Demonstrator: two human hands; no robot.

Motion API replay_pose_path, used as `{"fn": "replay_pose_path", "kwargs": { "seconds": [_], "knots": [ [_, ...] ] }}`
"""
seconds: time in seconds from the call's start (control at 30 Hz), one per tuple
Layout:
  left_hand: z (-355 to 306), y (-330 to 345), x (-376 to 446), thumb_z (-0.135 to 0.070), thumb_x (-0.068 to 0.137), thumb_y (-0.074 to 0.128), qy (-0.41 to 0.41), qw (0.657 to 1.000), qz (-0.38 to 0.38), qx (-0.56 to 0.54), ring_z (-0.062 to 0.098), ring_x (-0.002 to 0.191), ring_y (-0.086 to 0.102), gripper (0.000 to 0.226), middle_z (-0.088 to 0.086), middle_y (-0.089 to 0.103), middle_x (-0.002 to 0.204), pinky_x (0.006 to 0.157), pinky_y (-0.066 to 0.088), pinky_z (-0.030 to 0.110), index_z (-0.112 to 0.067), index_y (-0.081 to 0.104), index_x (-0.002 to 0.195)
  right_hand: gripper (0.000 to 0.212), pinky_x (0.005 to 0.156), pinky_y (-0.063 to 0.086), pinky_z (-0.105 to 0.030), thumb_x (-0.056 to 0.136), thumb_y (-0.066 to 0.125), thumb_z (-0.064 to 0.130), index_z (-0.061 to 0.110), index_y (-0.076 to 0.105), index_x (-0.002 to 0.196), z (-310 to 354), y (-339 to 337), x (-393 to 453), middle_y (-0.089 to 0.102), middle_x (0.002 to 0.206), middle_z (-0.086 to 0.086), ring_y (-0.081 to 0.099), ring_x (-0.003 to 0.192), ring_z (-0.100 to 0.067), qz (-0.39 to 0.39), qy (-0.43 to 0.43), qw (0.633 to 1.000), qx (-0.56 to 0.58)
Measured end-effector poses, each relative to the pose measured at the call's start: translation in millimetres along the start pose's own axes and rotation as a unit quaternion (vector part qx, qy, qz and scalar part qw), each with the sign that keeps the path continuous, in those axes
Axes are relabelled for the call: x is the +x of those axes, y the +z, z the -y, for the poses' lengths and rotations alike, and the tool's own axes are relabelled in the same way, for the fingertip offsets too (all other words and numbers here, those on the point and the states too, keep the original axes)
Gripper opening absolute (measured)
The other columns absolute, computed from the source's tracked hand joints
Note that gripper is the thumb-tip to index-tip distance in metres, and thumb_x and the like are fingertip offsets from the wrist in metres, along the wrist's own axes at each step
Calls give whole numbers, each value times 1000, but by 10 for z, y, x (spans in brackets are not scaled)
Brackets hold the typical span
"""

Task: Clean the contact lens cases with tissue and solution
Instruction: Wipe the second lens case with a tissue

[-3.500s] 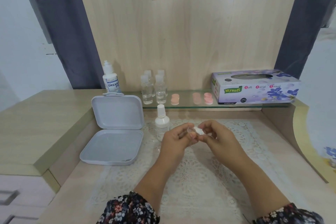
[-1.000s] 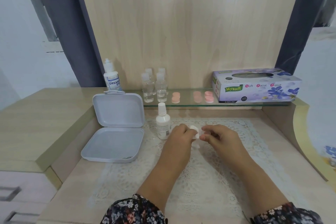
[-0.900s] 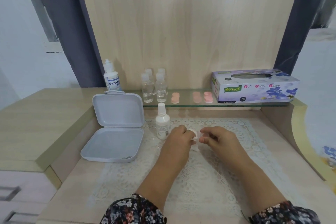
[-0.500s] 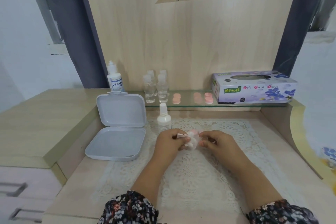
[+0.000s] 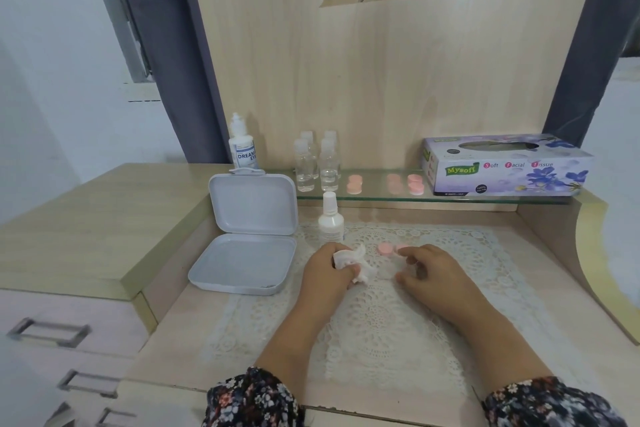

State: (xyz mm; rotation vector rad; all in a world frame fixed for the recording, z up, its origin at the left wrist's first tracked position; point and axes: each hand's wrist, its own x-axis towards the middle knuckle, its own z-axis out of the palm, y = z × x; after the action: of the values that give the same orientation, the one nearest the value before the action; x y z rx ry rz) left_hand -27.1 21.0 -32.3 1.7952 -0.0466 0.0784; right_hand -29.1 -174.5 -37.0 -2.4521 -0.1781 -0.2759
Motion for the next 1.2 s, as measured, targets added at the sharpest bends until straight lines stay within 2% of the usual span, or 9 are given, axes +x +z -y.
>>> {"fn": "replay_pose_path", "kwargs": {
  "seconds": [0.13,0.23,0.3,0.4,0.5,0.67,0.8,0.93,1.2],
  "knots": [
    [-53,-41,-62,0,85,60,2,1000,1,-19,5,58,54,20,-1,62,74,53,43,14,-20,63,84,31,82,39,-20,89,64,25,22,64,119,19,1,-17,55,104,14,50,98,-4,-58,-25,998,25],
    [-86,-74,-93,-2,86,61,-1,1000,2,-25,5,52,52,17,0,61,69,50,42,17,-19,65,84,15,78,35,-9,91,64,24,24,71,104,74,-2,-35,60,96,16,51,93,2,-113,-68,990,49],
    [-105,-103,-115,-4,86,61,-4,1000,7,-23,6,50,53,15,1,62,67,49,43,20,-18,67,86,11,79,37,-9,90,65,22,25,73,97,124,0,-20,62,91,17,54,93,3,-124,-101,985,64],
    [-146,-176,-166,-5,86,63,0,1000,4,-22,7,51,58,12,2,66,70,50,46,22,-15,69,90,11,78,40,-13,88,67,28,29,72,98,265,-11,21,62,93,18,57,91,0,-88,-123,986,76],
    [-201,-288,-221,-3,85,65,5,999,-3,-38,11,54,63,12,8,69,73,52,49,23,-13,69,91,23,76,44,-14,83,71,36,37,67,106,491,-20,30,62,100,19,58,90,-1,-2,-131,985,114],
    [-263,-559,-317,1,85,65,2,997,-37,-73,13,52,63,12,9,67,66,48,48,22,-5,69,94,36,77,50,-19,78,78,27,33,67,111,870,128,16,68,98,12,62,82,-3,66,-124,975,172],
    [-278,-839,-435,3,85,64,2,994,-58,-89,15,52,62,9,13,66,66,47,49,22,0,69,92,24,76,52,-25,81,75,11,32,71,93,1155,293,22,72,85,3,64,76,-8,75,-125,961,233],
    [-242,-1158,-566,4,86,62,-1,993,-74,-90,16,52,61,8,15,67,68,47,48,21,0,69,88,25,69,50,-18,80,73,0,25,71,77,1478,486,9,68,68,10,60,64,-1,89,-115,951,271],
    [-35,-1896,-974,4,85,64,-13,985,-145,-92,14,53,62,13,9,70,65,50,50,20,-7,72,84,21,61,50,-20,83,69,5,23,65,72,2166,1002,-133,66,75,2,58,62,-7,161,-143,938,270]
  ]
}}
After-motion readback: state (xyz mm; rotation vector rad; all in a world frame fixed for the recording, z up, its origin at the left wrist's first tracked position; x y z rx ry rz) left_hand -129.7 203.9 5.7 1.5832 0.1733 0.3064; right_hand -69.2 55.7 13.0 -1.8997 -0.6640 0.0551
